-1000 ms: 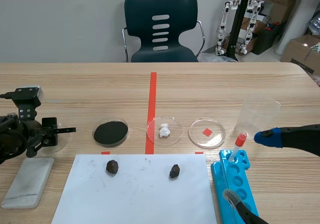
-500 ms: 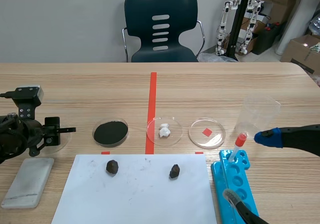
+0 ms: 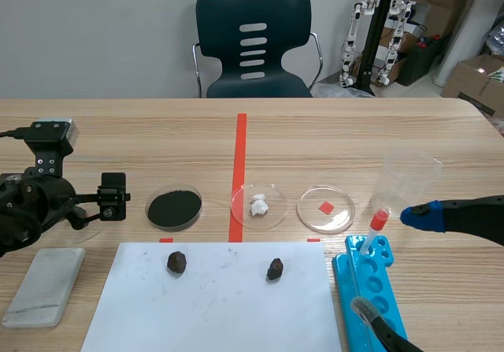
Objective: Put the mineral in the empty petri dish
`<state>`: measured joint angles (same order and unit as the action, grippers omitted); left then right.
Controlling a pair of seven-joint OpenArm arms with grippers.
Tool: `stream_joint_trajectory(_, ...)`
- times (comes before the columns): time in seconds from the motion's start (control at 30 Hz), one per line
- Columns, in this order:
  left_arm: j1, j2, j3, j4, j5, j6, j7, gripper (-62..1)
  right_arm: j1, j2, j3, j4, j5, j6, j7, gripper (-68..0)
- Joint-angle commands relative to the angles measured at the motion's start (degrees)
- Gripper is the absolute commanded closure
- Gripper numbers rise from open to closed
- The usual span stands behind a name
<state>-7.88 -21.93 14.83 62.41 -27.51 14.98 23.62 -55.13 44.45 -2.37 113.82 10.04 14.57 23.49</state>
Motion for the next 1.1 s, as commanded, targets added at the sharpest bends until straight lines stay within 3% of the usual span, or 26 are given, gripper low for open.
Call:
stream_joint_trajectory(0.0, 0.07, -0.96, -1.09, 1.46, 0.09, 0.33, -0.66, -58.8, 0.04, -0.02, 0.04, 0.31, 0.61, -0.02, 0.66, -52.9)
stream_joint_trajectory(1.07, 0.74, -1.11, -1.44, 2.32, 0.09, 0.33, -0.61, -59.0, 0.04, 0.0, 0.04, 0.31, 0.61, -0.02, 0.63, -52.9)
